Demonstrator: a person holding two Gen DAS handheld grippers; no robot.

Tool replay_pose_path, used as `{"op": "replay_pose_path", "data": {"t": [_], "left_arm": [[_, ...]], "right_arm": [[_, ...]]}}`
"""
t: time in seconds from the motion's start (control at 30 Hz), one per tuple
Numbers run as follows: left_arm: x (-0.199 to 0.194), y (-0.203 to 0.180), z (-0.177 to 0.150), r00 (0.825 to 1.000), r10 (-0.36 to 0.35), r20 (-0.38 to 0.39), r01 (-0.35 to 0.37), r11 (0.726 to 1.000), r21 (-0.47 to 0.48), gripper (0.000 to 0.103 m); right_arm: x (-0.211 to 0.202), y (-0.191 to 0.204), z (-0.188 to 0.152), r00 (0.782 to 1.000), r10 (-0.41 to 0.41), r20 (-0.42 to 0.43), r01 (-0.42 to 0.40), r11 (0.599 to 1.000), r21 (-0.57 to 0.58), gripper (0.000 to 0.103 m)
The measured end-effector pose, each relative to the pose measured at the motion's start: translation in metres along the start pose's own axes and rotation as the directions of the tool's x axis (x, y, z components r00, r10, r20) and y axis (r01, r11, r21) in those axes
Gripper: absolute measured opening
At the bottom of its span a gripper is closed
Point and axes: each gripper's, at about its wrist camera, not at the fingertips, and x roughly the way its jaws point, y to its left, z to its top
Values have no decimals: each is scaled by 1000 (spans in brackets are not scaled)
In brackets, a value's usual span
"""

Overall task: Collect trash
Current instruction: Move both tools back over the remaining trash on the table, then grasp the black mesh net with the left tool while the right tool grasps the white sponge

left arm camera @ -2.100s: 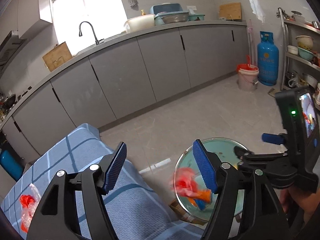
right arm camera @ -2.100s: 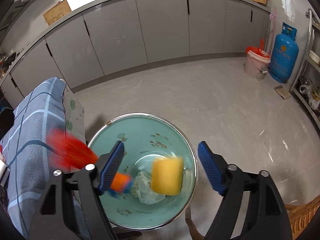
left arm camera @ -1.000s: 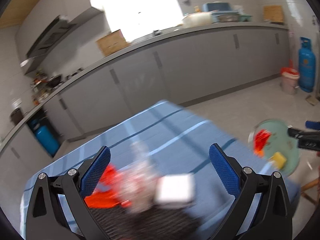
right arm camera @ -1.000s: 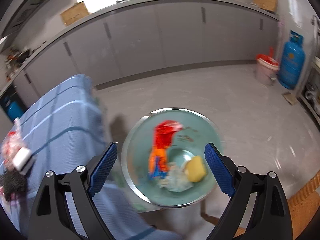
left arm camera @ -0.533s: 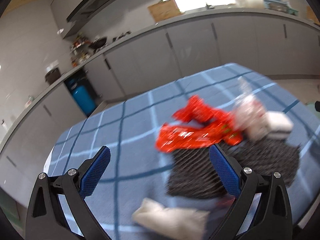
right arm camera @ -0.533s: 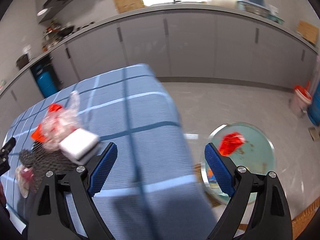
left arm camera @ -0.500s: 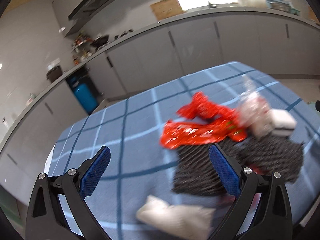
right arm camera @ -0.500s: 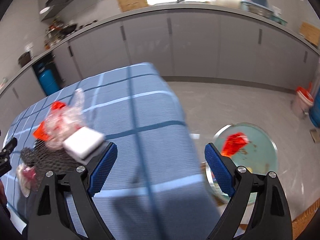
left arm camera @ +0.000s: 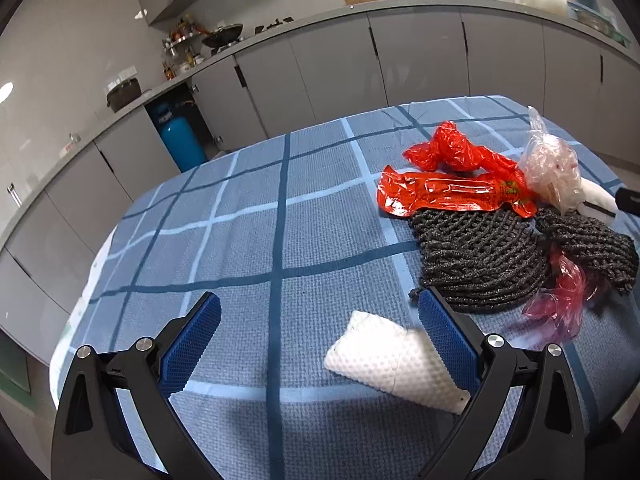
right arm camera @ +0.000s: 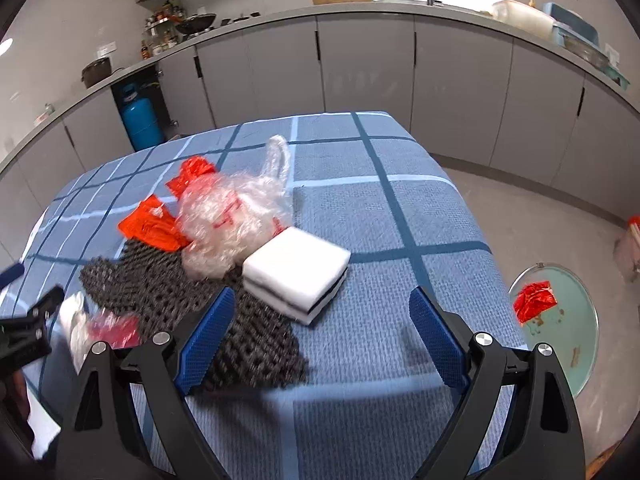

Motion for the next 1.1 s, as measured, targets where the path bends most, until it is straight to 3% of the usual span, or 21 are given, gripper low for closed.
{"op": "replay_pose_path", "data": {"t": [0.27, 0.4, 0.53, 0.57, 0.63, 0.67, 0.77, 0.9, 1.1], "left_arm": [[-4, -8, 26, 998, -22, 66, 22, 1000, -11, 97], [6, -28, 34, 996, -63, 56, 62, 998, 18, 97], [22, -51, 34, 989, -149, 1, 149, 988, 47, 96], [23, -54, 33, 988, -155, -1, 155, 987, 52, 93], [27, -60, 32, 984, -178, -17, 179, 982, 67, 68], [29, -62, 32, 980, -198, -33, 200, 978, 67, 51], [32, -63, 30, 973, -223, -53, 226, 972, 59, 24], [31, -60, 30, 970, -237, -50, 240, 970, 49, 13], [6, -43, 42, 978, -203, 39, 201, 978, 50, 12]], "right_arm": [[32, 11, 16, 999, 8, -37, -9, 1000, -4, 88], [42, 15, 10, 998, 21, -65, -21, 1000, 2, 88], [47, 10, 6, 996, 34, -88, -32, 999, 20, 85], [49, 8, 5, 995, 41, -96, -39, 999, 22, 80], [52, 6, 4, 992, 58, -112, -56, 998, 24, 73], [53, 6, 3, 991, 64, -113, -62, 998, 23, 70], [53, 8, 2, 991, 70, -113, -68, 998, 16, 66], [50, 8, 1, 992, 76, -102, -74, 997, 20, 63], [32, 4, 8, 997, 62, -41, -62, 998, 18, 62]]}}
